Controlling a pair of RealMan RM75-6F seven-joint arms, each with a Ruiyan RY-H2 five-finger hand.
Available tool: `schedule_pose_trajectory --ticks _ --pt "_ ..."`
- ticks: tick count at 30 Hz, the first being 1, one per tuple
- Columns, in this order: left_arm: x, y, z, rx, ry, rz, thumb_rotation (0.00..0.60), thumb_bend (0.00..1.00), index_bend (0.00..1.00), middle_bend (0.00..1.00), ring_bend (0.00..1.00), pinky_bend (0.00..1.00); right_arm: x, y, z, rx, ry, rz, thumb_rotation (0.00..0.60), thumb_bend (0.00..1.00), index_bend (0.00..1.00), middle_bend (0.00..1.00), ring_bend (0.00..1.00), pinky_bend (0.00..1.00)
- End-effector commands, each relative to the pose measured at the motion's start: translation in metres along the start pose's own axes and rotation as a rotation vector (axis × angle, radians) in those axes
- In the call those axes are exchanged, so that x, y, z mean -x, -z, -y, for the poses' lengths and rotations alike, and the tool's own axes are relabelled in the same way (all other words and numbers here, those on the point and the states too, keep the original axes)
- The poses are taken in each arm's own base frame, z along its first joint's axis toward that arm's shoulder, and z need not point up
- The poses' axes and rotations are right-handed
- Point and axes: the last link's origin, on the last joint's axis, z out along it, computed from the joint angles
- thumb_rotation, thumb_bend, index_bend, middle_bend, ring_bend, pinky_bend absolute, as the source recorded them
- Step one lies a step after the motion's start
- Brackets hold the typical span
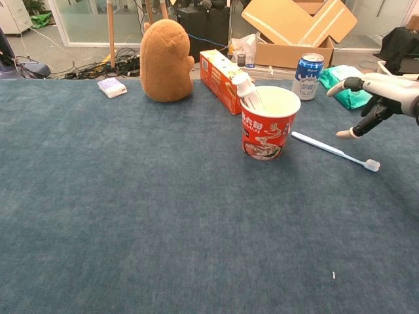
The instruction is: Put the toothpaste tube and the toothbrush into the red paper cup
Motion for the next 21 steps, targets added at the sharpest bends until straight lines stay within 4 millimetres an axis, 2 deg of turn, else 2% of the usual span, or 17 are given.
schedule_pose_trajectory --ticks 1,11,21 --pt "0.0 0.001 0.001 -0.001 0.001 0.0 0.6 0.03 0.17 0.29 0.22 0.13 0.006 -0.006 0.004 0.011 0.022 0.002 0.6 0.11 0.2 0.0 0.0 0.31" --pt "0.0 0.002 0.005 -0.011 0.01 -0.001 0.6 0.03 0.17 0.29 0.22 0.13 0.019 -0.023 0.007 0.039 0.078 0.002 0.6 0.11 0.2 0.0 0.0 0.31" --pt "0.002 0.002 0.007 -0.015 0.018 0.001 0.6 0.03 0.17 0.29 0.22 0.13 0.027 -0.031 0.002 0.07 0.111 0.022 0.6 0.11 0.2 0.0 0.0 0.31"
